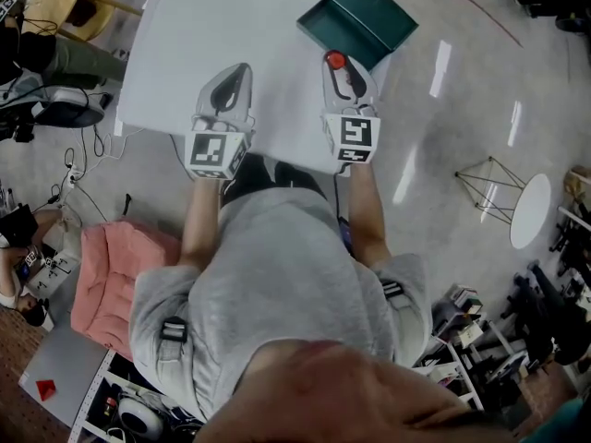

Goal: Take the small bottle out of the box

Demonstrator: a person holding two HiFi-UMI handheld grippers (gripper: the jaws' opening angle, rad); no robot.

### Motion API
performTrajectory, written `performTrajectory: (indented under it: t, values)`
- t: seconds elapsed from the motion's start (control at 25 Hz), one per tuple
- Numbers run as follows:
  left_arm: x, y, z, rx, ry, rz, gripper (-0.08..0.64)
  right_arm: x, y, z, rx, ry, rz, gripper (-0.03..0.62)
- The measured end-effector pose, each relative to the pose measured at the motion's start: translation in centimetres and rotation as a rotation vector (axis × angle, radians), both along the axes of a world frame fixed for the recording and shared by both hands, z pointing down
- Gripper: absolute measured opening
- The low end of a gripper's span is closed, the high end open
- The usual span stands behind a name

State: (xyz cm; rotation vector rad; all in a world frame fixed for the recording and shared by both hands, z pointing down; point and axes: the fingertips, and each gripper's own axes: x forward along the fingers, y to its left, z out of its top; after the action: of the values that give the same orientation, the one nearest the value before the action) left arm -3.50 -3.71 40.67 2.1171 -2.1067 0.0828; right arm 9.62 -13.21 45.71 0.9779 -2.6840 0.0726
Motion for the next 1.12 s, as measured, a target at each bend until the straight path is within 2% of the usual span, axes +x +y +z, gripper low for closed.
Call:
performTrajectory:
  t: [0.48, 1.12]
  values:
    - [-6.1, 4.8, 0.0, -0.005, 0.001, -0.130, 0.011, -8.3, 4.1, -0.9, 0.001, -0.006, -0.155, 0.140]
    - [-14.0, 7.5, 0.8, -0.031, 0.013, -0.234, 0.011, -18.3, 6.3, -0.6, -0.026, -0.009, -0.296, 0.140]
